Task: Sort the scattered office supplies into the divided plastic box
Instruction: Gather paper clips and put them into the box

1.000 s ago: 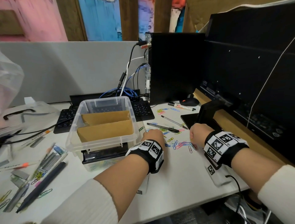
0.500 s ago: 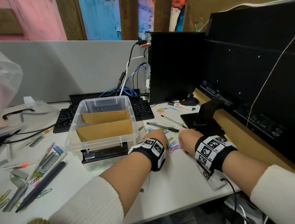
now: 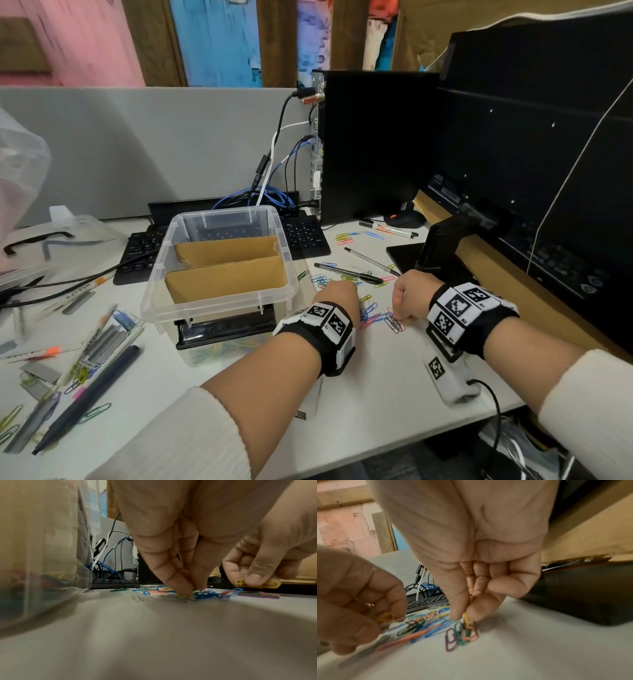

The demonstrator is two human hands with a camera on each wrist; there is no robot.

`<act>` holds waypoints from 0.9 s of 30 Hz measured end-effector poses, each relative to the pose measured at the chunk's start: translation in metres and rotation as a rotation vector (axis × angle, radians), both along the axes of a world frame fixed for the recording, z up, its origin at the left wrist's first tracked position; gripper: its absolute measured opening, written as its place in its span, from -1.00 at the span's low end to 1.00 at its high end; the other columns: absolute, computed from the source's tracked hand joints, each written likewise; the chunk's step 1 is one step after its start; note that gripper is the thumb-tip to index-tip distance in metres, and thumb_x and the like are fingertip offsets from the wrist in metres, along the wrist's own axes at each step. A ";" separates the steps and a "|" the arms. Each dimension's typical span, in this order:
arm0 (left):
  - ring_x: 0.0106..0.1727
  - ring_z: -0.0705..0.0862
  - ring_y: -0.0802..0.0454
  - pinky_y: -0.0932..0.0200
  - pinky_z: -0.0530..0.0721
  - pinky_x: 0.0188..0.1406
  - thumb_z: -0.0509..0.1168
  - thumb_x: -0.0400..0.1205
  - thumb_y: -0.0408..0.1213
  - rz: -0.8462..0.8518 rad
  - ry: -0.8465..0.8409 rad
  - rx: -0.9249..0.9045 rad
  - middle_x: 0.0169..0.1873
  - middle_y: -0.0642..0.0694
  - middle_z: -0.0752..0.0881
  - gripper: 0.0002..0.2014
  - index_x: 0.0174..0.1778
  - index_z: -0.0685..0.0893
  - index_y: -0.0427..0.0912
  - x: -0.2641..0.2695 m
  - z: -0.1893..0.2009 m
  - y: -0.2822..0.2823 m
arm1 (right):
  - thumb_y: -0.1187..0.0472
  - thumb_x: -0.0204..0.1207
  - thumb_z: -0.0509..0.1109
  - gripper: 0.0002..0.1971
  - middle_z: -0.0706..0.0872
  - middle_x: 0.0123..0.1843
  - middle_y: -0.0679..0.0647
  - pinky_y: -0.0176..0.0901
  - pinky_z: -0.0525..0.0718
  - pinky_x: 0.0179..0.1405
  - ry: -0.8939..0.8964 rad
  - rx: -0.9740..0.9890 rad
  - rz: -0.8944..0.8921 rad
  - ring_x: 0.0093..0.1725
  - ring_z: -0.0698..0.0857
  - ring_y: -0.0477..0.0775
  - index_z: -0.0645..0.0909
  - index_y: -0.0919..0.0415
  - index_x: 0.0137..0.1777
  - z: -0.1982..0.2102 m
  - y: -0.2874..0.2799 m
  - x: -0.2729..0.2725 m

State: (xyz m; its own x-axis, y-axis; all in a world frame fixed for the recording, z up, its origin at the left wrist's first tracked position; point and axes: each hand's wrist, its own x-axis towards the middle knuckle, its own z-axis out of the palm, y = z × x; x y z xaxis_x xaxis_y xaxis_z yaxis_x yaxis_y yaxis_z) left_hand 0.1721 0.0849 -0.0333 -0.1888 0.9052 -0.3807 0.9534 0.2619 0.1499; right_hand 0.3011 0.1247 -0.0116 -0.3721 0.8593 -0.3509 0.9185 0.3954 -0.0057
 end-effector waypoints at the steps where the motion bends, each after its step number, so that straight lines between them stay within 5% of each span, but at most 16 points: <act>1: 0.33 0.59 -0.22 0.03 0.56 0.22 0.25 0.65 -0.37 0.006 -0.002 0.000 0.33 -0.29 0.60 -0.65 0.37 0.53 -0.35 -0.001 0.000 0.000 | 0.13 0.49 0.45 -0.88 0.76 0.06 0.09 -0.13 0.69 0.16 -0.025 0.009 0.009 0.07 0.73 0.07 0.68 0.15 -0.05 -0.001 -0.001 -0.002; 5: 0.36 0.56 -0.21 0.04 0.54 0.24 0.23 0.67 -0.33 0.031 -0.036 -0.012 0.37 -0.27 0.57 -0.65 0.39 0.51 -0.32 -0.007 0.003 -0.001 | 0.02 0.44 0.50 -0.59 0.74 0.13 0.07 -0.12 0.69 0.15 -0.082 0.054 -0.034 0.13 0.71 0.08 0.65 0.24 0.20 -0.010 0.000 -0.009; 10: 0.39 0.55 -0.19 0.07 0.53 0.28 0.22 0.69 -0.30 0.067 -0.080 -0.030 0.39 -0.26 0.55 -0.64 0.39 0.53 -0.34 -0.011 0.005 -0.004 | 0.04 0.53 0.41 -0.57 0.70 0.22 0.10 -0.17 0.65 0.16 -0.189 0.045 -0.017 0.22 0.68 0.11 0.58 0.27 0.31 -0.010 0.001 -0.017; 13: 0.35 0.57 -0.18 0.08 0.56 0.23 0.27 0.66 -0.30 0.047 -0.059 -0.009 0.36 -0.25 0.58 -0.64 0.37 0.54 -0.33 -0.008 0.004 -0.009 | 0.07 0.60 0.31 -0.60 0.62 0.07 0.09 -0.20 0.60 0.17 -0.231 0.051 0.021 0.19 0.65 0.09 0.52 0.31 0.33 -0.008 -0.001 -0.018; 15: 0.30 0.61 -0.17 0.09 0.59 0.16 0.30 0.62 -0.31 0.023 -0.043 0.056 0.28 -0.24 0.63 -0.67 0.30 0.58 -0.30 -0.007 0.000 -0.012 | 0.06 0.58 0.34 -0.63 0.56 -0.12 0.05 -0.20 0.60 0.07 -0.249 0.032 0.011 0.06 0.64 0.08 0.55 0.31 0.26 -0.008 0.001 -0.018; 19: 0.33 0.58 -0.18 0.08 0.56 0.22 0.31 0.62 -0.31 -0.007 -0.036 0.047 0.32 -0.25 0.59 -0.63 0.35 0.53 -0.30 -0.005 0.003 -0.016 | -0.02 0.52 0.37 -0.66 0.47 -0.37 0.00 -0.27 0.54 -0.26 -0.181 0.022 -0.015 -0.26 0.56 0.03 0.46 0.17 -0.38 -0.019 0.011 -0.014; 24: 0.34 0.57 -0.19 0.06 0.56 0.24 0.30 0.63 -0.33 -0.012 -0.069 0.030 0.35 -0.26 0.57 -0.61 0.38 0.51 -0.30 -0.004 0.009 -0.021 | 0.12 0.53 0.39 -0.72 0.58 -0.29 0.07 -0.22 0.62 -0.11 -0.215 -0.062 -0.024 -0.20 0.61 0.06 0.45 0.18 -0.36 -0.012 0.008 -0.009; 27: 0.39 0.54 -0.15 0.04 0.53 0.36 0.30 0.62 -0.36 -0.008 -0.130 0.137 0.38 -0.20 0.55 -0.57 0.43 0.50 -0.19 -0.006 0.007 -0.027 | 0.13 0.56 0.30 -0.65 0.48 -0.43 0.02 -0.32 0.46 -0.42 -0.230 -0.040 0.020 -0.44 0.48 -0.03 0.40 0.13 -0.46 -0.012 0.007 -0.007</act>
